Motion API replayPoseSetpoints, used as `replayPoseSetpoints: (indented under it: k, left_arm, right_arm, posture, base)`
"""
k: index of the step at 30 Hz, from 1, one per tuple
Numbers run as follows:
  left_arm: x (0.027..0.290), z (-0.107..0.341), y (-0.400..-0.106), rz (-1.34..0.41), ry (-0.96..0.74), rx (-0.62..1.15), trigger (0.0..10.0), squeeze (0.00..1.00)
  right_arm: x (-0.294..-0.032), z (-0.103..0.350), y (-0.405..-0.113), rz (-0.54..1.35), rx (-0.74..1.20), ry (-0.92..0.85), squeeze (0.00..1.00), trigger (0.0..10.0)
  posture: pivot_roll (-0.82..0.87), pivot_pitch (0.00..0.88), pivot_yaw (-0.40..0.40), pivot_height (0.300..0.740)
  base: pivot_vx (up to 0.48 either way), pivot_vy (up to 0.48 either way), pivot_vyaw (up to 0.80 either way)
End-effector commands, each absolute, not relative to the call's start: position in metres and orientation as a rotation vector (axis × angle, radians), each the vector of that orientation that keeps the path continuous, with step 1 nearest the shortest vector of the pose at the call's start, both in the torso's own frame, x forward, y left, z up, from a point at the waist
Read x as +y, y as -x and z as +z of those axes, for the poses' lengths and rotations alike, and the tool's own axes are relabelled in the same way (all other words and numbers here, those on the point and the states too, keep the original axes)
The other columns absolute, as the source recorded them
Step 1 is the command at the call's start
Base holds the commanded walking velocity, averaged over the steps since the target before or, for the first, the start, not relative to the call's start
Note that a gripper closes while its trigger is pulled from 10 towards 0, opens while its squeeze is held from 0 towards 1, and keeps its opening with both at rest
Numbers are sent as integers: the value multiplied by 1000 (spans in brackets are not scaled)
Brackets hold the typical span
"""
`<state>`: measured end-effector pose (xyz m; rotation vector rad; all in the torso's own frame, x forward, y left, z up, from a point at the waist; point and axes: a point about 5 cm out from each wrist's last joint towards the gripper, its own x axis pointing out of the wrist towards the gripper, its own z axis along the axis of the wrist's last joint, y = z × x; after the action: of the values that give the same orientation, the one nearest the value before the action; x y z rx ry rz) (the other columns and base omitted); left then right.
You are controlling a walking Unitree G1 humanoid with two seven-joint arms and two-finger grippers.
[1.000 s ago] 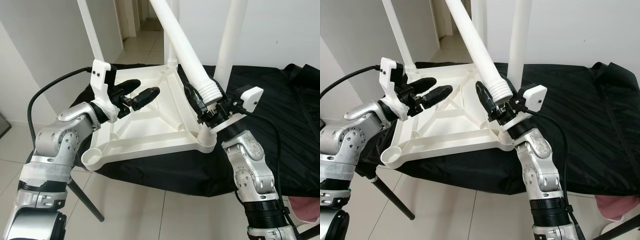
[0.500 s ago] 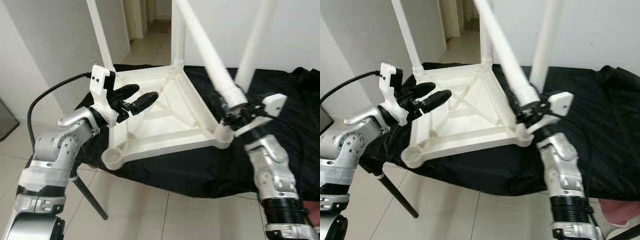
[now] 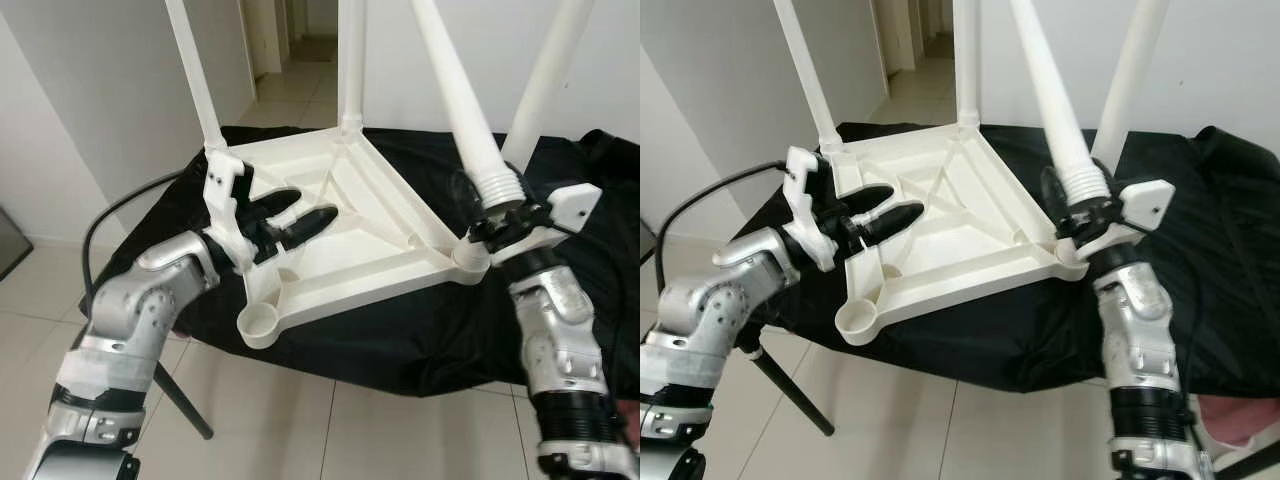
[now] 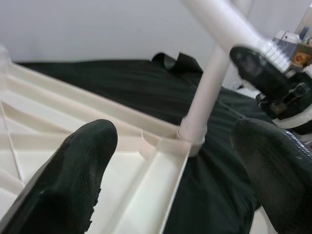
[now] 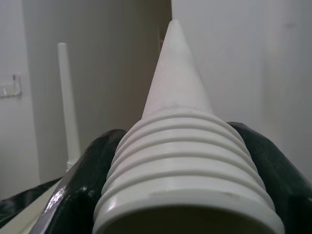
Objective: Building children table
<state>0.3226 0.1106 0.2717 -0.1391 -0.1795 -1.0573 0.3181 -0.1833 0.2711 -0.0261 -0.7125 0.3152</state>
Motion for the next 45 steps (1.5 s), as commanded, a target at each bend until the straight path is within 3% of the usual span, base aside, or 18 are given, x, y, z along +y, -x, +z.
replayPoseSetpoints:
  k: [1,2,3,11,12,13,14,18,20,23,37,45]
  left_arm:
    - [104,260,-315,-1226,159,-108,10000,667]
    - [104,260,-315,-1226,159,-108,10000,667]
    - [102,256,-314,-1243,159,-84,10000,1000]
    - [95,249,-309,-1320,193,-24,10000,1000]
    - [90,251,-311,-1311,245,-22,10000,580]
    - [90,251,-311,-1311,245,-22,10000,580]
    - [85,253,-316,-1288,349,-7,10000,0]
    - [78,259,-325,-1263,541,18,10000,0]
    - [78,259,-325,-1263,541,18,10000,0]
    - [79,261,-346,-1198,672,44,10000,0]
    - [85,261,-374,-1087,706,72,10000,0]
    - [93,278,-396,-936,759,83,10000,0]
  right_arm:
    - [-157,265,-306,358,-735,38,0,10000]
    - [-157,265,-306,358,-735,38,0,10000]
    - [-152,261,-304,370,-725,19,0,10000]
    - [-143,247,-302,398,-686,-19,0,10000]
    - [-140,241,-300,396,-671,-24,0,10000]
    - [-140,241,-300,396,-671,-24,0,10000]
    - [-133,235,-295,398,-658,-25,0,10000]
    - [-119,227,-285,405,-639,-30,0,10000]
    - [-119,227,-285,405,-639,-30,0,10000]
    - [-109,216,-274,429,-604,-18,0,10000]
    - [-101,197,-256,486,-537,10,0,10000]
    - [-98,189,-252,521,-505,37,0,10000]
  posture:
    - [18,110,46,740]
    - [18,110,46,740]
    - [19,109,37,740]
    - [24,109,25,740]
    - [28,106,17,740]
    - [28,106,17,740]
    - [25,103,13,740]
    - [12,98,19,740]
    - [12,98,19,740]
    - [-8,86,30,740]
    - [-32,76,48,740]
    - [-34,96,58,740]
  base:
    - [0,0,0]
    - [0,0,0]
    - [0,0,0]
    - [0,0,0]
    - [0,0,0]
    - [0,0,0]
    - [0,0,0]
    - [0,0,0]
    - [0,0,0]
    - [0,0,0]
    - [0,0,0]
    - [0,0,0]
